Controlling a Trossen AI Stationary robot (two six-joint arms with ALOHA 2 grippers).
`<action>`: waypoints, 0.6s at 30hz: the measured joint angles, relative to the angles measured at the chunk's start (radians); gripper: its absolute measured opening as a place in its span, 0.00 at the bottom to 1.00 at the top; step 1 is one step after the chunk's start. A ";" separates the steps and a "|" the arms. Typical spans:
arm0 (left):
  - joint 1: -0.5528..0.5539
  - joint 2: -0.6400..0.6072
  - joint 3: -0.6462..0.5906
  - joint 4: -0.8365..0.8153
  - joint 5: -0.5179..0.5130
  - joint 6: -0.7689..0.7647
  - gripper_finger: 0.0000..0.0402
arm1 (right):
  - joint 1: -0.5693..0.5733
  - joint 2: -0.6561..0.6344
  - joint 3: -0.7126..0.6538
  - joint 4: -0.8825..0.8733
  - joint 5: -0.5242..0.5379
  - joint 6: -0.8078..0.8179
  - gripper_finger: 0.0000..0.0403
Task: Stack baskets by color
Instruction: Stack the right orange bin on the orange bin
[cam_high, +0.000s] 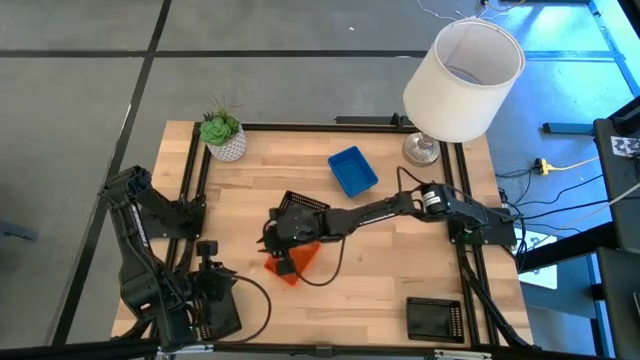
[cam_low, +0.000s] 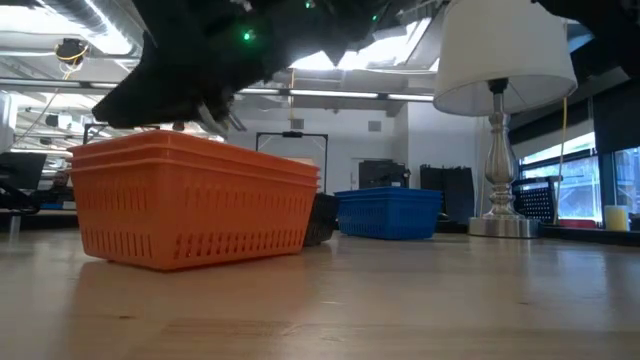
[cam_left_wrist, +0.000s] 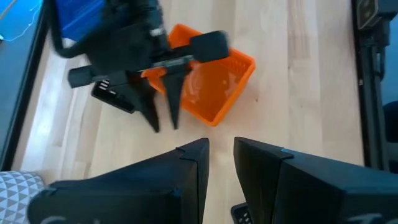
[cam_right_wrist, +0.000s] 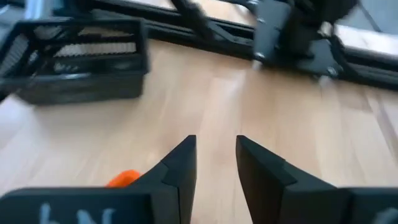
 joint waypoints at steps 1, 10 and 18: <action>0.000 0.000 0.000 -0.002 0.000 -0.005 0.17 | -0.003 0.002 0.000 -0.005 0.001 0.024 0.28; 0.001 0.000 0.000 -0.007 0.000 -0.007 0.17 | -0.007 0.004 0.001 -0.168 -0.085 0.149 0.28; 0.001 0.000 0.000 -0.009 0.000 -0.009 0.17 | -0.007 0.001 0.007 -0.308 -0.088 0.221 0.28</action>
